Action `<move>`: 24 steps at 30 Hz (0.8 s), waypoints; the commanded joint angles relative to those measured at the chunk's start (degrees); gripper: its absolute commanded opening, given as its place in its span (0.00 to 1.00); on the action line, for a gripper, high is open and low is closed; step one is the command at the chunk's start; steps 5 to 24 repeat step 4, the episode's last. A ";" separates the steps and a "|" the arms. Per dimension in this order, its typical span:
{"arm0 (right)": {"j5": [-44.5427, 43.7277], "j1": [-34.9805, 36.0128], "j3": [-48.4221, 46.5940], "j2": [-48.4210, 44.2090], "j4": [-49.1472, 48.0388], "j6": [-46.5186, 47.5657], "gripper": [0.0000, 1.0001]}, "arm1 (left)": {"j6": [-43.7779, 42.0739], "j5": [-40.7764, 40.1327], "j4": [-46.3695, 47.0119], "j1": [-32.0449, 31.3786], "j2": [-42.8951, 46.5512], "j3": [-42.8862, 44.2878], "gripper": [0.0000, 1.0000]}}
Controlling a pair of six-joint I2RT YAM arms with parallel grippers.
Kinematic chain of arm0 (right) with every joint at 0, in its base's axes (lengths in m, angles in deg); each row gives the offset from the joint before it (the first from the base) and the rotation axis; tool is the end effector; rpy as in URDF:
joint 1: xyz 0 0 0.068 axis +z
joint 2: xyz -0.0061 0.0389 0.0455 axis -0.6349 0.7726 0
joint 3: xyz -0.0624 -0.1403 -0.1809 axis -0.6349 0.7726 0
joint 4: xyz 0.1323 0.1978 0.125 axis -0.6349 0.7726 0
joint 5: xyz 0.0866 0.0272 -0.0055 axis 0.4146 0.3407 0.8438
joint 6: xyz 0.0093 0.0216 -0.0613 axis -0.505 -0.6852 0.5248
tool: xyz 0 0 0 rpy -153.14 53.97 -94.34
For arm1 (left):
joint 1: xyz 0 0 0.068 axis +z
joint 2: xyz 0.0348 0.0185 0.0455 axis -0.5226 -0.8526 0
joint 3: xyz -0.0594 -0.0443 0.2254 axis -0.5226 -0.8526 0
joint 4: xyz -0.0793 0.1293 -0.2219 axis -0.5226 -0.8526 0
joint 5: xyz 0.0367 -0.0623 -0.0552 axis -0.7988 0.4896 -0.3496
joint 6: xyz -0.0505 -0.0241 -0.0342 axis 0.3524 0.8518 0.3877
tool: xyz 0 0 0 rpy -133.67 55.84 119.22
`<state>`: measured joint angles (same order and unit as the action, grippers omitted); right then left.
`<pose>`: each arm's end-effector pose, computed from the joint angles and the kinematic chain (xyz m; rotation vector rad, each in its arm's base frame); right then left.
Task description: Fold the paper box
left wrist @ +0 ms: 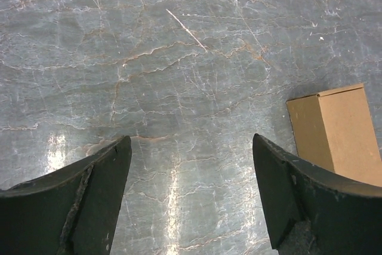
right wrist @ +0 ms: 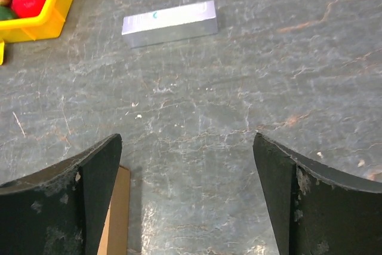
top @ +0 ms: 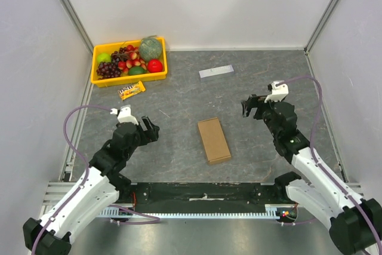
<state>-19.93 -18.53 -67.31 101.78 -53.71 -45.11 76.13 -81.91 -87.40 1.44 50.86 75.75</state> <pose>0.2373 0.0830 0.2304 0.0749 1.8136 0.3767 0.1745 -0.0842 0.1959 -0.2545 2.0845 -0.3875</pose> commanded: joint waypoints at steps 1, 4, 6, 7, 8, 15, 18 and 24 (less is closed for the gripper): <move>-3.02 -0.23 1.43 -2.91 -1.28 2.92 0.98 | -0.20 -0.95 0.18 0.18 0.37 1.56 0.86; -3.54 -0.49 2.23 -2.74 -1.27 3.09 0.98 | 0.06 -2.36 -0.87 0.27 0.80 2.53 0.87; -3.54 -0.49 2.23 -2.74 -1.27 3.09 0.98 | 0.06 -2.36 -0.87 0.27 0.80 2.53 0.87; -3.54 -0.49 2.23 -2.74 -1.27 3.09 0.98 | 0.06 -2.36 -0.87 0.27 0.80 2.53 0.87; -3.54 -0.49 2.23 -2.74 -1.27 3.09 0.98 | 0.06 -2.36 -0.87 0.27 0.80 2.53 0.87; -3.54 -0.49 2.23 -2.74 -1.27 3.09 0.98 | 0.06 -2.36 -0.87 0.27 0.80 2.53 0.87; -3.54 -0.49 2.23 -2.74 -1.27 3.09 0.98 | 0.06 -2.36 -0.87 0.27 0.80 2.53 0.87; -3.54 -0.49 2.23 -2.74 -1.27 3.09 0.98 | 0.06 -2.36 -0.87 0.27 0.80 2.53 0.87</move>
